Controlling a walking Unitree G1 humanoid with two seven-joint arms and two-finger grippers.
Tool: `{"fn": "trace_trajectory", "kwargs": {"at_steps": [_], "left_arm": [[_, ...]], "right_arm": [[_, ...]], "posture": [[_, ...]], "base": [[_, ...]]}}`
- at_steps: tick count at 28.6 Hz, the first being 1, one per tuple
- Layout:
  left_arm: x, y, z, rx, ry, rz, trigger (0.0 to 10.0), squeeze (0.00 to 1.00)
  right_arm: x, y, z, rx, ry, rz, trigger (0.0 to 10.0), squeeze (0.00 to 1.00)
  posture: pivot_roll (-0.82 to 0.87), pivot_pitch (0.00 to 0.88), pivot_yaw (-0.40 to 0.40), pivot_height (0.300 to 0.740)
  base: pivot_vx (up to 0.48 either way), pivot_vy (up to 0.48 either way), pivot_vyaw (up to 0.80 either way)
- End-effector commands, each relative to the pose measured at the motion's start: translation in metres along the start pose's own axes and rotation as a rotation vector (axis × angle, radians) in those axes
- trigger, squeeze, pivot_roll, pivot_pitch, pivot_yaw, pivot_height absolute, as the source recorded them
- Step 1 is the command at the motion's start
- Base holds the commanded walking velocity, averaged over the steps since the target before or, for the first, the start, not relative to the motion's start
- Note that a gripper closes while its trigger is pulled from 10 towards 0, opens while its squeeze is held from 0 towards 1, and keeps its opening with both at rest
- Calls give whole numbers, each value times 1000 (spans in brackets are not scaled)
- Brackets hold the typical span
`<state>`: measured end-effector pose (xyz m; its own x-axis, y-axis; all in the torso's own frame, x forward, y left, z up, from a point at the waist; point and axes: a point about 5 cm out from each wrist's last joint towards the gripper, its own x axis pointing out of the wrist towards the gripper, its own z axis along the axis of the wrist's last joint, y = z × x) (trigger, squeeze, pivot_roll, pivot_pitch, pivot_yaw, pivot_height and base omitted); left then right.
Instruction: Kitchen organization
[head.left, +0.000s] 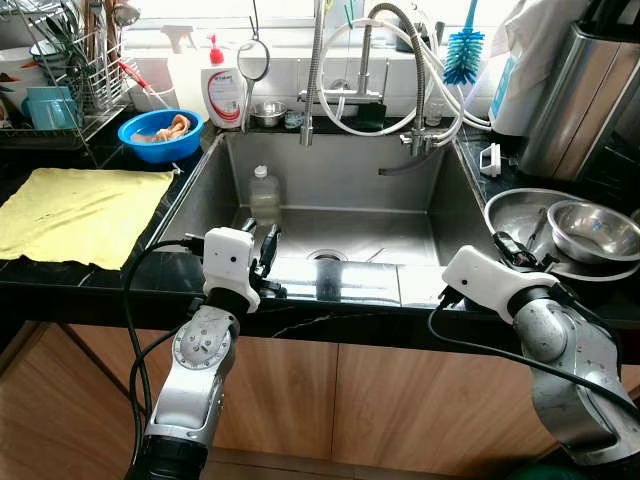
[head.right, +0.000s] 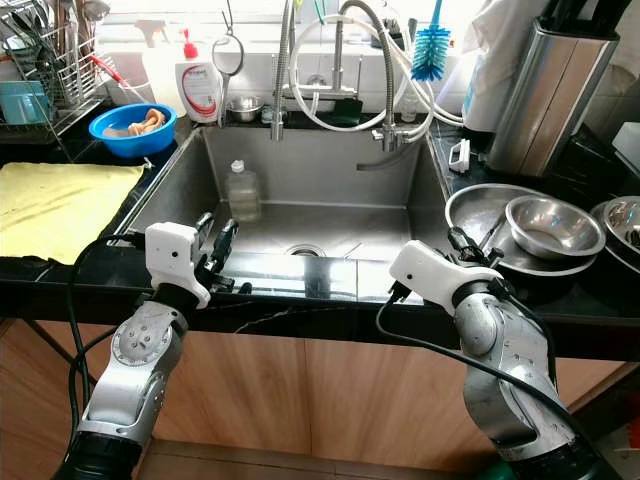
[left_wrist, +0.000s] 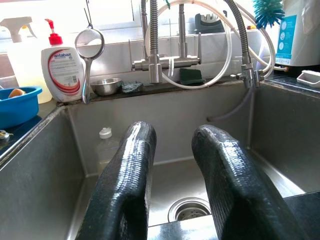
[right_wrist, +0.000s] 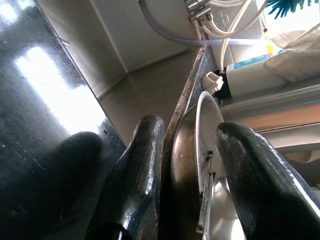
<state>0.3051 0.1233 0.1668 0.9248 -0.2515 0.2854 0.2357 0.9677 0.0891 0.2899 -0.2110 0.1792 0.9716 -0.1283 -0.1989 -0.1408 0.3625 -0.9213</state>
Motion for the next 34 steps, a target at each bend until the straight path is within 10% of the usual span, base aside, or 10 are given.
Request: {"fn": "trace_trajectory", "kwargs": {"at_steps": [1,34], "left_arm": [[1,-1,1,-7,-6,-7,10000,0],[0,-1,-2,-13,3,-3,10000,0]], "right_arm": [[-3,-4,3,-16,-3,-7,10000,0],[-3,-14,-4,-78,62,-63,10000,0]], "posture": [[-110,5,46,740],[-110,3,44,740]], "base": [[0,0,0],[0,0,0]]}}
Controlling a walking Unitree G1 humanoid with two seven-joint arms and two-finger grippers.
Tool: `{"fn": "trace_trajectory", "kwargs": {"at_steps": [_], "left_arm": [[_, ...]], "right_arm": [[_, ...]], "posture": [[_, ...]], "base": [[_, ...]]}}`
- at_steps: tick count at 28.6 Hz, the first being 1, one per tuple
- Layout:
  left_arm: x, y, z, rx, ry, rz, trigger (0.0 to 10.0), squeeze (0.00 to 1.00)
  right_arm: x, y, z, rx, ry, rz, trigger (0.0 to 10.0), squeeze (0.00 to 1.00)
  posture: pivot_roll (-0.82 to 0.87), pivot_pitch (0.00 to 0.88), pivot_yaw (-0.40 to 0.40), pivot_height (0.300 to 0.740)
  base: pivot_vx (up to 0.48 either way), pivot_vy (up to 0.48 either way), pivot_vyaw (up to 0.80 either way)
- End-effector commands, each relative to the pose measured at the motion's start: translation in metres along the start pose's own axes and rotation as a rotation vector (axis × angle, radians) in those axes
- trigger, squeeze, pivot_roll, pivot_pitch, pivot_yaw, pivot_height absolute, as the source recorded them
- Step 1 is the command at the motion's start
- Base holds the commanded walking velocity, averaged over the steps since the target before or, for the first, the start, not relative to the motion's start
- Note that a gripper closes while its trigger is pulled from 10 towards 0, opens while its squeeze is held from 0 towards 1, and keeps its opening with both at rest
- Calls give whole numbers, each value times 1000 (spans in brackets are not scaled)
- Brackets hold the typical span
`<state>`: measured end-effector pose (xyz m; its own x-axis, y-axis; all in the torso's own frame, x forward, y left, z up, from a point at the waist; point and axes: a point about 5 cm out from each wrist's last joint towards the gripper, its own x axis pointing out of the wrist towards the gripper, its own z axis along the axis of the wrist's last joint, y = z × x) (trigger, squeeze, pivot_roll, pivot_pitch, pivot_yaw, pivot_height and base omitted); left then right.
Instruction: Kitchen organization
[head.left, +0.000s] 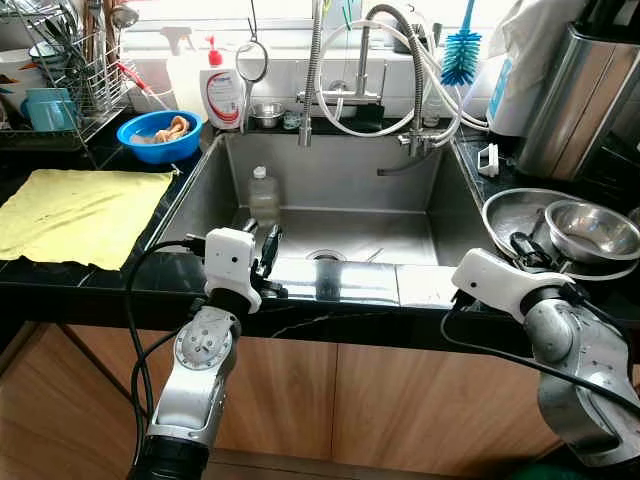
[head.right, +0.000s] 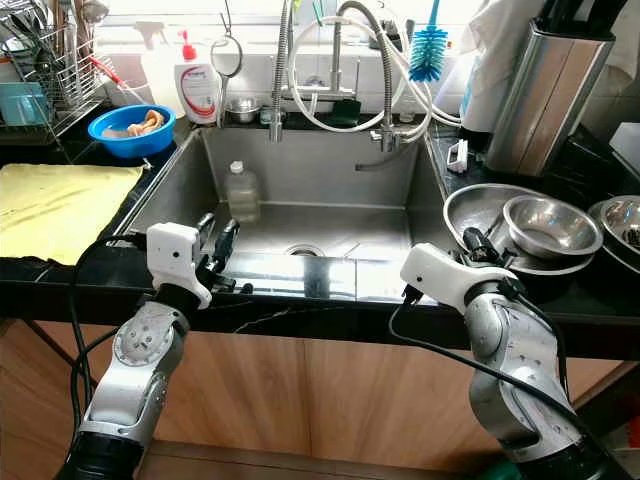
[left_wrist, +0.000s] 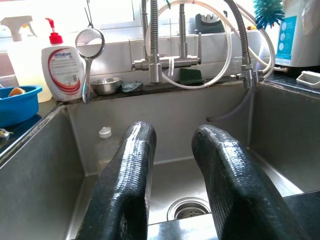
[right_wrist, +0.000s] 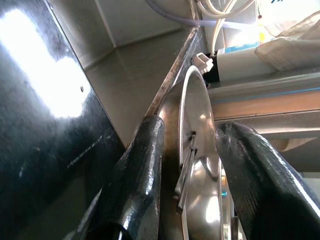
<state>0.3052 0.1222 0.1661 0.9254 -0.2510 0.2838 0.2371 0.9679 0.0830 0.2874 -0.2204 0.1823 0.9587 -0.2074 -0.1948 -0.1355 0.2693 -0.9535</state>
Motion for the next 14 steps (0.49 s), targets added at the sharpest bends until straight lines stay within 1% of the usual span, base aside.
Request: {"fn": "trace_trajectory", "kwargs": {"at_steps": [1,3,5,6,7,8,9,10,12,14], "left_arm": [[0,0,-1,-6,2,-3,10000,0],[0,0,-1,-7,2,-3,10000,0],[-1,0,-2,-7,3,-2,10000,0],[-1,0,-2,-7,4,-2,10000,0],[-1,0,-2,-7,4,-1,10000,0],[-1,0,-2,-7,4,-1,10000,0],[-1,0,-2,-7,4,-1,10000,0],[-1,0,-2,-7,4,0,10000,0],[-1,0,-2,-7,6,-1,10000,0],[-1,1,-3,-8,8,0,10000,0]], "right_arm": [[-2,-8,3,19,-12,-36,10000,0],[-1,-8,4,19,-13,-34,10000,0],[-1,-7,5,28,-18,-29,7922,0],[-1,-6,6,34,-22,-22,3020,0],[-1,-6,7,34,-24,-19,2353,0],[-1,-6,7,34,-24,-19,2353,0],[-1,-5,7,34,-24,-19,784,0],[-2,-5,8,34,-25,-19,0,0],[-1,-3,9,52,-31,-7,0,0],[-1,-1,9,44,-32,-1,0,0]], "posture": [[-110,3,44,740],[-110,3,44,740],[-111,4,44,740],[-112,4,44,740],[-112,4,44,740],[-112,4,44,740],[-112,4,44,740],[-112,4,44,740],[-112,4,44,740],[-112,4,44,740]], "base": [[0,0,0],[0,0,0],[0,0,0],[0,0,0],[0,0,0],[0,0,0],[0,0,0],[0,0,0],[0,0,0],[0,0,0]]}}
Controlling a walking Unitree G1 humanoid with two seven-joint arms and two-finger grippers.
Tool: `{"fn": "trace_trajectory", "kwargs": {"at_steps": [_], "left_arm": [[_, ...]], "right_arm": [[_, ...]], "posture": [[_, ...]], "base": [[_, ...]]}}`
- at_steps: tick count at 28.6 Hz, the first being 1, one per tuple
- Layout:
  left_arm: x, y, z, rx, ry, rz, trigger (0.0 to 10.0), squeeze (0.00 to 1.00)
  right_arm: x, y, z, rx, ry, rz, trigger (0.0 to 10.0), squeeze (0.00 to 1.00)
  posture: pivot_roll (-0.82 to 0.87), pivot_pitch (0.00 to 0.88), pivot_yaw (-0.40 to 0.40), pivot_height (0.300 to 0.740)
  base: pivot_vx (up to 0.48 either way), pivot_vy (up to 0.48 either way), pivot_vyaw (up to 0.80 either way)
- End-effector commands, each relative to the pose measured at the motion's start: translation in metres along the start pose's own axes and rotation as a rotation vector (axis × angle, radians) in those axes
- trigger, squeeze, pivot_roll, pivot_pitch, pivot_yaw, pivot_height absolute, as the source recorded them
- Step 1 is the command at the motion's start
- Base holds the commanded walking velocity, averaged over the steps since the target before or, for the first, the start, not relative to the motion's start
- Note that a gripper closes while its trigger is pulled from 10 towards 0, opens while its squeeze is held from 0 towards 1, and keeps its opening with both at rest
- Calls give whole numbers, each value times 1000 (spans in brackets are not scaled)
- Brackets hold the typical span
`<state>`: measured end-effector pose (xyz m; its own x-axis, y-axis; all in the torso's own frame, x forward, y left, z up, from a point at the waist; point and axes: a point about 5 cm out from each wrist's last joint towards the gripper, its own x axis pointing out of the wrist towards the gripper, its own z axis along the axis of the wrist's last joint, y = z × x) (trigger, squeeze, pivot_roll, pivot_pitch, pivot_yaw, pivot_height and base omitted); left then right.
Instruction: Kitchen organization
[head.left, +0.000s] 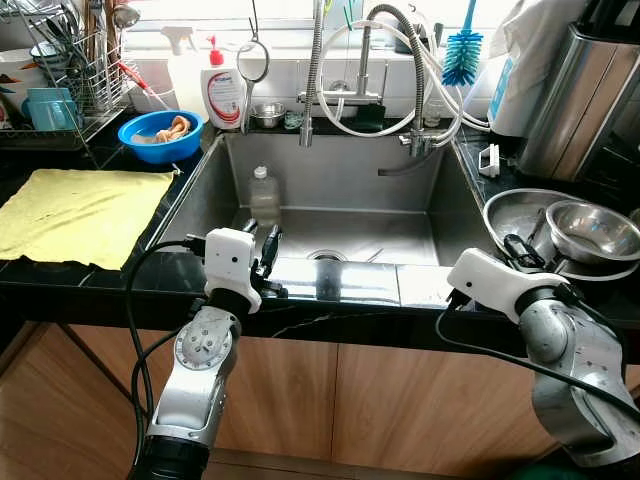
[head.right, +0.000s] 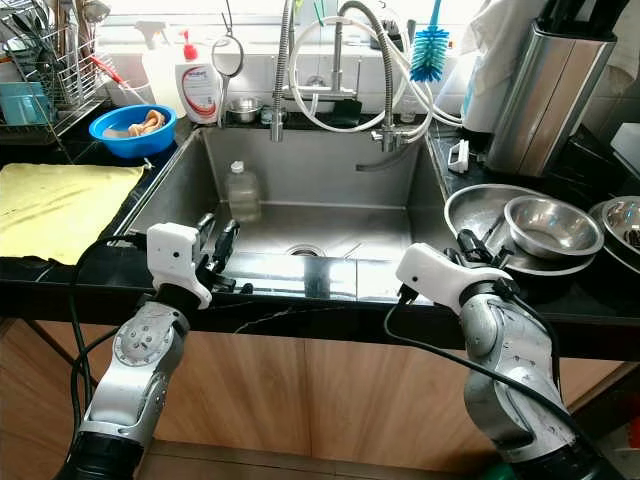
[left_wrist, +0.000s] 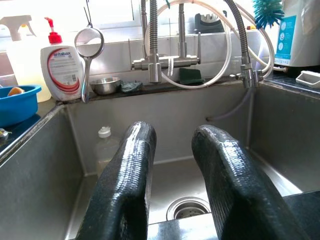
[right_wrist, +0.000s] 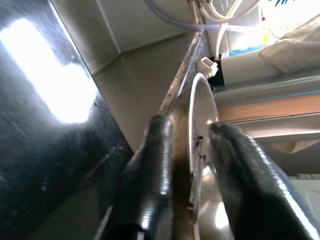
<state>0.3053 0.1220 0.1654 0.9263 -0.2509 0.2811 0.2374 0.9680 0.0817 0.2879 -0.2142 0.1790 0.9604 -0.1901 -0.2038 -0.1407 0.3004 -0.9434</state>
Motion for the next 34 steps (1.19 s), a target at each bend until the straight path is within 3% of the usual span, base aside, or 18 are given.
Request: {"fn": "trace_trajectory", "kwargs": {"at_steps": [1,24,25,26,34], "left_arm": [[-1,1,-3,-6,6,0,10000,0],[-2,1,-4,-6,12,-2,10000,0],[-2,1,-4,-6,12,-2,10000,0],[-2,1,-5,-7,14,-2,10000,0],[-2,2,-5,-8,18,0,10000,0]], "right_arm": [[-1,-5,4,17,-18,-13,0,0],[0,-7,7,31,-33,-22,0,0],[0,-9,10,27,-47,-33,6902,0],[-1,-13,14,44,-70,-62,10000,0],[-3,-32,24,63,-110,-184,10000,0]], "posture": [[-112,4,44,740],[-112,4,49,740],[-111,4,48,740],[-111,4,48,740],[-111,5,46,740]], "base": [[0,0,0],[0,0,0],[0,0,0],[0,0,0],[0,0,0]]}}
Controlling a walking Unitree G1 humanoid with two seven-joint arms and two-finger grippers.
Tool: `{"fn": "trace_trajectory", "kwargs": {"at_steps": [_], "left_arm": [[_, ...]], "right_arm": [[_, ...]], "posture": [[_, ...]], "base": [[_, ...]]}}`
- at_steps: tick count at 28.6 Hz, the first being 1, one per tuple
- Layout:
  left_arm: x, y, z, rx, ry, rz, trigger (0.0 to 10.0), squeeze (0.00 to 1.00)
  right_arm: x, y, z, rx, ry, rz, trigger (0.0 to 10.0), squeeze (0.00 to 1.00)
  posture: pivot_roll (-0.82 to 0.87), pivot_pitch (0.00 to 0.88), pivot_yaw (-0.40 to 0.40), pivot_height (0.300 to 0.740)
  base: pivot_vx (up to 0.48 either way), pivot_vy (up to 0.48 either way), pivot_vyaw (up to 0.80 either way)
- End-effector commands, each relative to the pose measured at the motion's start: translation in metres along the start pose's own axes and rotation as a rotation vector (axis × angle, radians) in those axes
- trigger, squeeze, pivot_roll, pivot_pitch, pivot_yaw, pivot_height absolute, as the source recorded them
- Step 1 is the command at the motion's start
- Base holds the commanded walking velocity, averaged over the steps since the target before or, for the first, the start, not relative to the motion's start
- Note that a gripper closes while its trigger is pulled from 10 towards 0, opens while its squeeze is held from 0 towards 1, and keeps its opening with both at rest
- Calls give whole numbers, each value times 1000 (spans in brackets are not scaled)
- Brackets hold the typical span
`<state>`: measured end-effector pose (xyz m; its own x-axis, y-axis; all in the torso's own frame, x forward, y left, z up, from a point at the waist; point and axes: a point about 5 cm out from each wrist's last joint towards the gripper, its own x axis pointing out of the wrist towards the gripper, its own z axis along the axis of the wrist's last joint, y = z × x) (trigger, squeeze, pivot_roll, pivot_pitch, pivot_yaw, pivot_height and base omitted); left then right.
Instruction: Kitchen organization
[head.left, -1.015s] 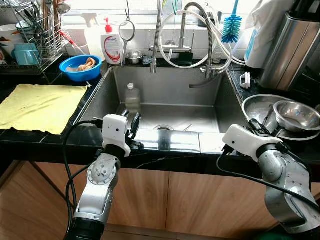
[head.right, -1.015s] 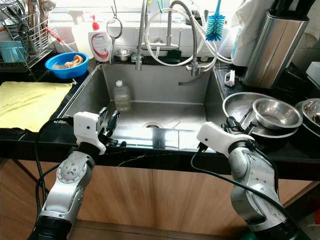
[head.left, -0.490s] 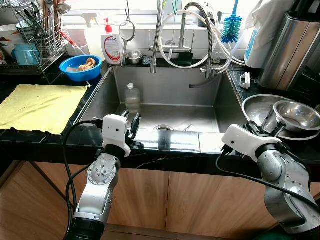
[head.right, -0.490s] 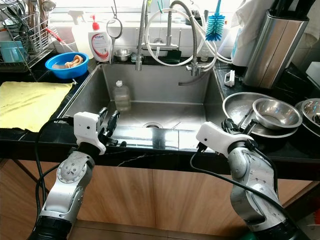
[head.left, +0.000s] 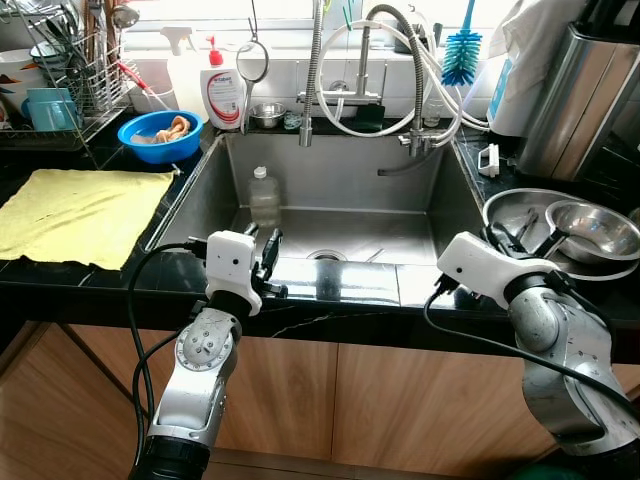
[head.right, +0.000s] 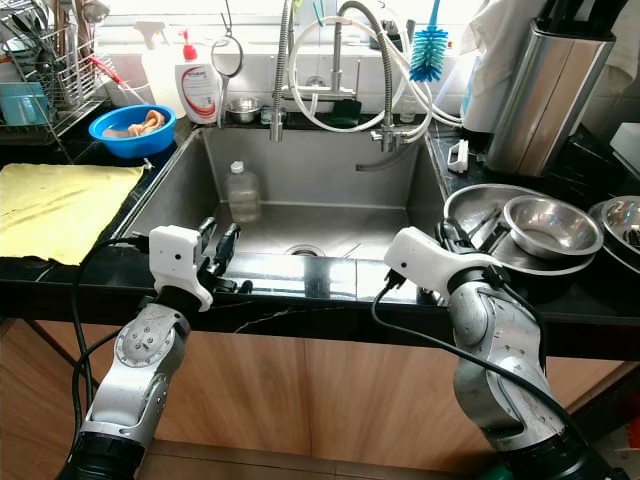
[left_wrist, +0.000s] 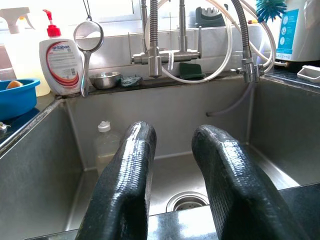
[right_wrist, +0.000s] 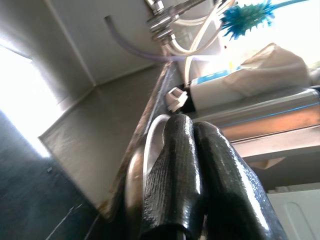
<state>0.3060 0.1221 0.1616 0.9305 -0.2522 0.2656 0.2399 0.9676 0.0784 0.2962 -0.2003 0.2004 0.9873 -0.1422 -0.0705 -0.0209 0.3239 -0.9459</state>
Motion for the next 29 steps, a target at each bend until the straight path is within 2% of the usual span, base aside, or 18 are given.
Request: {"fn": "trace_trajectory", "kwargs": {"at_steps": [1,4,8,12,16,18,19,20,21,27,28,29], "left_arm": [[-1,2,-1,-3,1,2,10000,0],[-1,2,-2,-4,1,2,10000,0],[-1,1,-2,-6,3,1,10000,0],[-1,1,-2,-7,2,1,10000,0],[-1,1,-2,-6,0,-1,10000,0],[0,0,-2,-6,-2,-4,10000,0],[1,-1,0,-4,-7,-7,10000,0],[1,-1,0,-4,-7,-7,10000,0],[2,-1,2,-2,-16,-7,10000,0],[3,0,5,3,-30,-6,10000,0],[3,1,6,5,-34,-2,10000,0],[3,1,6,6,-35,-1,10000,0]], "right_arm": [[-2,-17,4,14,-22,-87,10000,0],[-1,-22,5,9,-34,-126,10000,0],[-2,-34,18,13,-115,-217,10000,0],[-3,-35,23,19,-141,-225,10000,0],[-5,-26,39,66,-292,-192,10000,0],[-7,-14,46,158,-360,-130,10000,0],[-9,-5,49,264,-389,-89,10000,0],[-9,-5,49,264,-389,-89,10000,0],[-11,0,51,344,-418,-70,10000,0],[-10,11,48,499,-435,-15,10000,0],[-6,13,44,556,-428,-15,10000,0],[-5,14,43,568,-426,-16,10000,0]], "posture": [[-111,5,46,740],[-113,5,47,740],[-113,4,46,740],[-112,3,46,740],[-114,0,48,740],[-117,0,46,740],[-113,0,46,740],[-113,0,46,740],[-114,0,44,740],[-104,0,40,740],[-105,0,40,740],[-105,0,40,740]], "base": [[0,0,0],[0,0,0],[0,0,0],[0,0,0],[0,0,0],[0,0,0],[0,0,0],[0,0,0],[0,0,0],[0,0,0],[0,0,0],[0,0,0]]}}
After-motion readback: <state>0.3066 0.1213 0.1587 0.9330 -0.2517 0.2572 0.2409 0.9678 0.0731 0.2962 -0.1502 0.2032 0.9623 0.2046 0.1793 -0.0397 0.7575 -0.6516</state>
